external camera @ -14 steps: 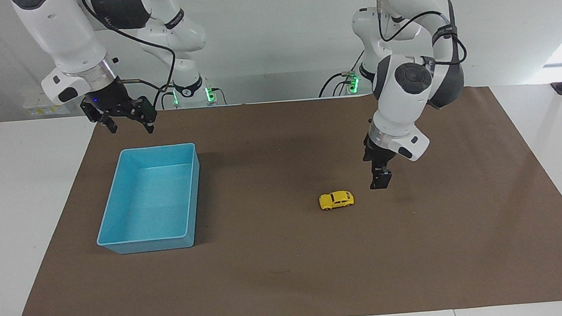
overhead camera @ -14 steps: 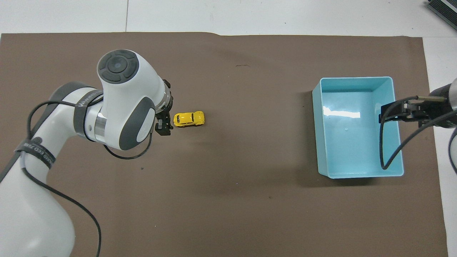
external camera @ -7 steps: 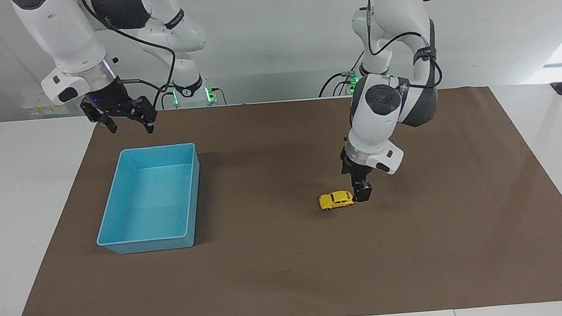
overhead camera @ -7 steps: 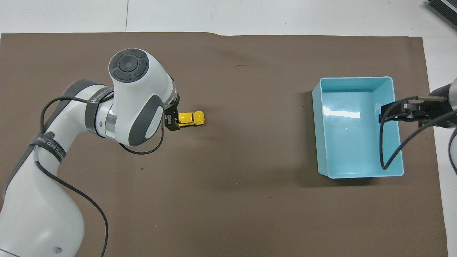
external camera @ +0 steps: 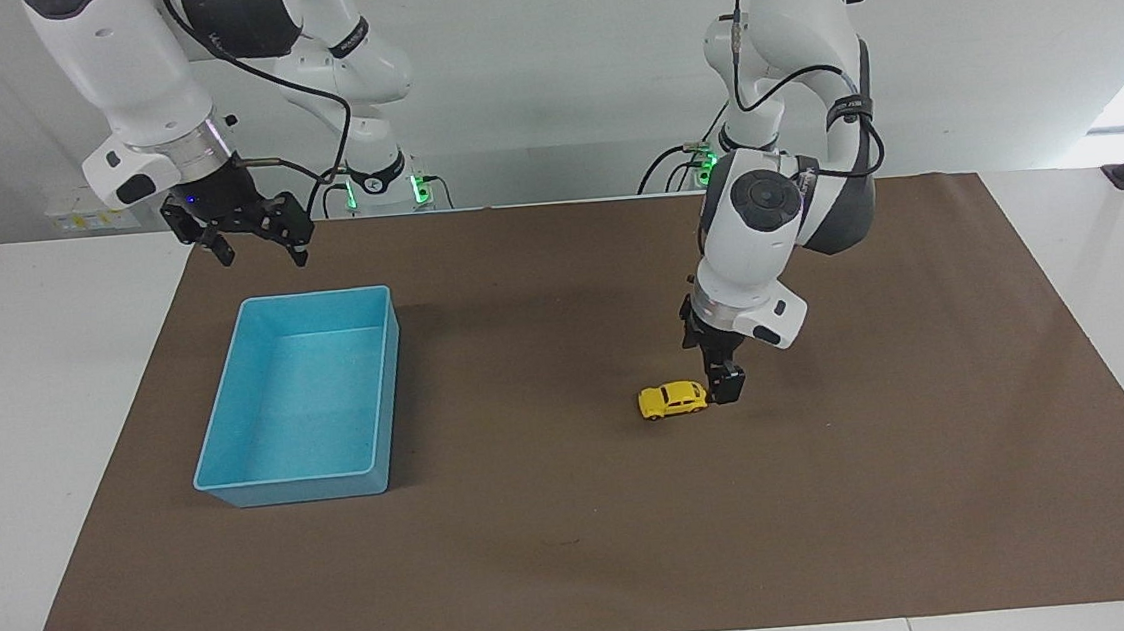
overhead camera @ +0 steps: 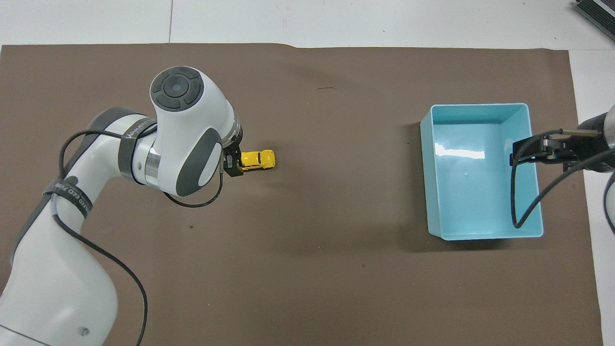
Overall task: Wind up and store yellow beetle car
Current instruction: 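Press the left gripper down onto the top of the yellow car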
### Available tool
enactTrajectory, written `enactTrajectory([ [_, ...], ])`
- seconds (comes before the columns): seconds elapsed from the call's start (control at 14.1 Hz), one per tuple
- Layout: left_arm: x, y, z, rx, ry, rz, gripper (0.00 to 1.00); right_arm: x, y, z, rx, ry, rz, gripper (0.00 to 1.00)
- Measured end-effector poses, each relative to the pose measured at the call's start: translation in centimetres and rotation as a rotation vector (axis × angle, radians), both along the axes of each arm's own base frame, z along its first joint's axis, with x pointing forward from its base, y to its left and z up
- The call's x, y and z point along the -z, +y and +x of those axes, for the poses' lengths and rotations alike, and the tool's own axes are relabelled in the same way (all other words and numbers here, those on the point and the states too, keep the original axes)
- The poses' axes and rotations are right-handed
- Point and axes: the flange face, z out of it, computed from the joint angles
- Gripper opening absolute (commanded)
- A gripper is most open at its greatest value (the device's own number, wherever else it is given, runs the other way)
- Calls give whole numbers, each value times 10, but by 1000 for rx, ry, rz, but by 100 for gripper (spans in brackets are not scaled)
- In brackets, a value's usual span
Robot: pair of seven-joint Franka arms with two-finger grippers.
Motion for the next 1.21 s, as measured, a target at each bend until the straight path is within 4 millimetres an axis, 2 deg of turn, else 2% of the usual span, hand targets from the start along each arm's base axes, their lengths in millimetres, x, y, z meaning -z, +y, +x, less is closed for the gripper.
enactTrajectory([
  [0.28,58,-27,-7,-22,30,70,100,0,0,0,0,0,0,100],
  [0.57,64,-27,-4,-30,11,75,100,0,0,0,0,0,0,100],
  [0.64,64,-27,-4,-30,8,76,93,0,0,0,0,0,0,100],
  [0.71,64,-27,-3,-28,4,78,69,0,0,0,0,0,0,100],
  [1.0,62,-29,-2,-22,-17,73,35,0,0,0,0,0,0,100],
  [1.07,63,-30,-2,-20,-17,73,23,0,0,0,0,0,0,100],
  [1.14,64,-30,-3,-18,-16,74,5,0,0,0,0,0,0,100],
  [1.21,63,-32,-4,-13,-19,73,0,0,0,0,0,0,0,100],
])
